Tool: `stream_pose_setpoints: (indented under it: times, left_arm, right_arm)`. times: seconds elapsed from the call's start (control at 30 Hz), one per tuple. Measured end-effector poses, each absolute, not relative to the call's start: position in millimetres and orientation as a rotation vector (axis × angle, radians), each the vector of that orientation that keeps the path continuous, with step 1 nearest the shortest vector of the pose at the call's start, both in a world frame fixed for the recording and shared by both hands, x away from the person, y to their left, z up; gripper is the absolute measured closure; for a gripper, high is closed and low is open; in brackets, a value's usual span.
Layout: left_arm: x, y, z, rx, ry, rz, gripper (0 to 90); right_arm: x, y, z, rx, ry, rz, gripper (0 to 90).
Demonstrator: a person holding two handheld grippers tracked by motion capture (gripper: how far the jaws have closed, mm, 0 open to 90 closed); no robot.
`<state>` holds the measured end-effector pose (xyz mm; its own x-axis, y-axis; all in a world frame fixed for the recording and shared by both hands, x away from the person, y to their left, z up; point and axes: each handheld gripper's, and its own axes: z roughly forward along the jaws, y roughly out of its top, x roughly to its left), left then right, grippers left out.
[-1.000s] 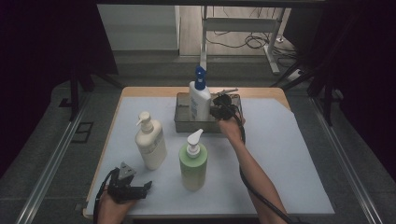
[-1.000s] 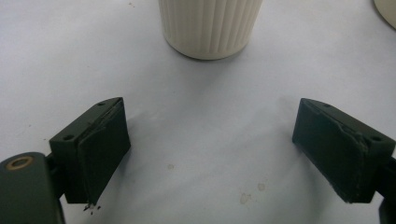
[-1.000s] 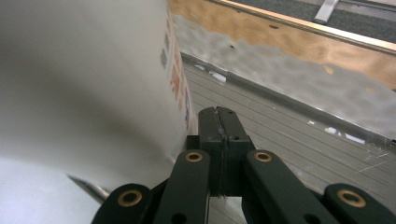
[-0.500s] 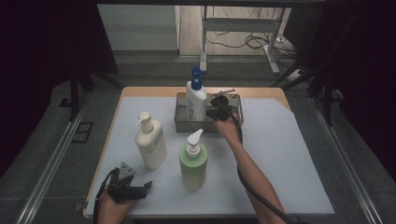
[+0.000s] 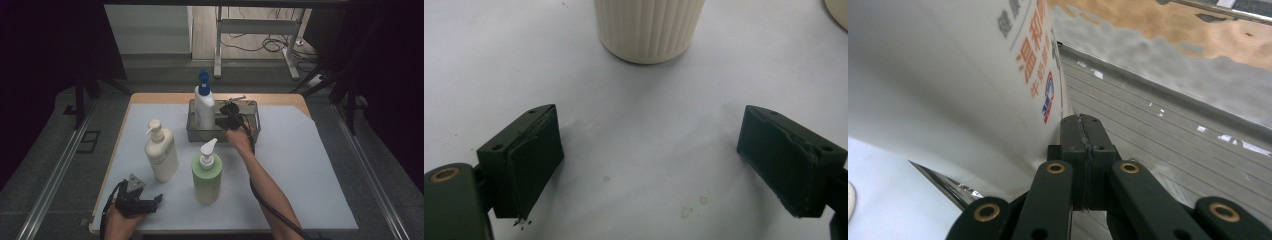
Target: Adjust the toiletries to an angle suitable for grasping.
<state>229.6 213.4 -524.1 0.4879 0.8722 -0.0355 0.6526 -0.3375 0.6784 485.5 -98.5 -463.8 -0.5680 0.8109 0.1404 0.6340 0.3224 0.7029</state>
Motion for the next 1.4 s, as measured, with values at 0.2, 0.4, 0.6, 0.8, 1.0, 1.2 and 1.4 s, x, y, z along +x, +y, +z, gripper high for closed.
stream_pose_setpoints:
  times: [0.2,0.4,0.6,0.8,1.0,1.2,1.4]
  left_arm:
    - [229.6,213.4,-524.1,2.100,1.251,0.447,10.4]
    - [229.6,213.4,-524.2,2.099,1.251,0.446,10.4]
    - [229.6,213.3,-524.1,2.099,1.251,0.446,10.4]
    - [229.6,213.3,-524.1,2.098,1.252,0.446,10.4]
    - [229.6,213.3,-524.2,2.098,1.252,0.446,10.4]
    - [229.7,213.2,-524.1,2.098,1.252,0.446,10.4]
    - [229.7,213.1,-524.1,2.099,1.252,0.446,10.4]
  right_arm:
    - [484.6,-91.7,-464.0,1.304,2.369,1.096,89.4]
    - [483.8,-84.1,-464.5,1.300,2.371,1.107,89.3]
    - [482.9,-76.8,-464.8,1.288,2.383,1.114,89.4]
    - [480.8,-72.4,-464.5,1.271,2.399,1.126,89.4]
    - [477.8,-68.1,-463.0,1.241,2.411,1.133,89.4]
    - [476.9,-68.1,-462.5,1.250,2.413,1.143,89.5]
    - [474.3,-68.2,-462.8,1.238,2.420,1.137,89.5]
